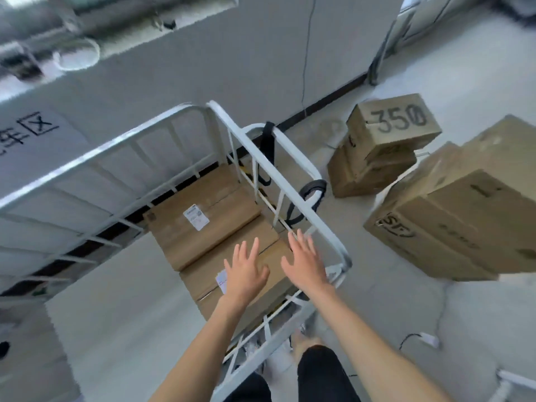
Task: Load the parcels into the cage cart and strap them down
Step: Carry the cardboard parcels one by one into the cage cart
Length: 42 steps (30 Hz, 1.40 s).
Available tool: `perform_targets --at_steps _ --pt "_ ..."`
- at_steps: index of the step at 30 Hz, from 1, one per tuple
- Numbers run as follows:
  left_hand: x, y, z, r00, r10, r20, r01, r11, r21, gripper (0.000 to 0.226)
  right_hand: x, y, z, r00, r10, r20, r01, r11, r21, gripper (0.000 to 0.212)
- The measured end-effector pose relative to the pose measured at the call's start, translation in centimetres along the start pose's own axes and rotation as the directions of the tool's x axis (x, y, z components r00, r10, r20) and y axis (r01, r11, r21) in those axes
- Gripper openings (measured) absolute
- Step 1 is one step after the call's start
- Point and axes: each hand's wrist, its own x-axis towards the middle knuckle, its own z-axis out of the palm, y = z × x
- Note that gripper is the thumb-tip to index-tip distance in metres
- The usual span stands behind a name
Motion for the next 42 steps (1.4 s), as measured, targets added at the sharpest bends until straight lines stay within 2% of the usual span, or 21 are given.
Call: perform_targets --at_steps 6,12,19,24,32,42 --pt "-1.3 9.9 -0.6 0.967 0.253 0.009 -0.253 0.963 0.095 0.073 -6.8 7.8 -3.9 0.958 0.206 -0.198 -0.187 0.976 0.113 0.073" --pt "-1.8 24.0 3.7 0.893 0.447 0.059 -0.45 0.878 0.16 0.074 -11.7 19.7 -9.2 0.85 0.431 -0.304 -0.353 0.893 0.278 0.079" --pt "-4.0 39.2 10.7 0.813 0.57 0.12 -0.583 0.79 0.19 0.074 -16.1 32.2 -16.4 0.74 0.526 -0.419 -0.359 0.836 0.415 0.079" --pt "-4.9 46.3 14.3 0.773 0.622 0.122 -0.633 0.75 0.189 0.074 -18.4 37.6 -19.6 0.692 0.571 -0.442 -0.356 0.802 0.48 0.078" --pt "-3.0 53.3 17.4 0.742 0.645 0.184 -0.67 0.71 0.216 0.073 -18.7 44.6 -21.6 0.616 0.661 -0.429 -0.356 0.719 0.597 0.076" --pt "6.5 62.2 20.3 0.792 0.566 0.227 -0.603 0.782 0.154 0.071 -12.7 54.4 -26.5 0.616 0.713 -0.335 -0.402 0.65 0.644 0.079"
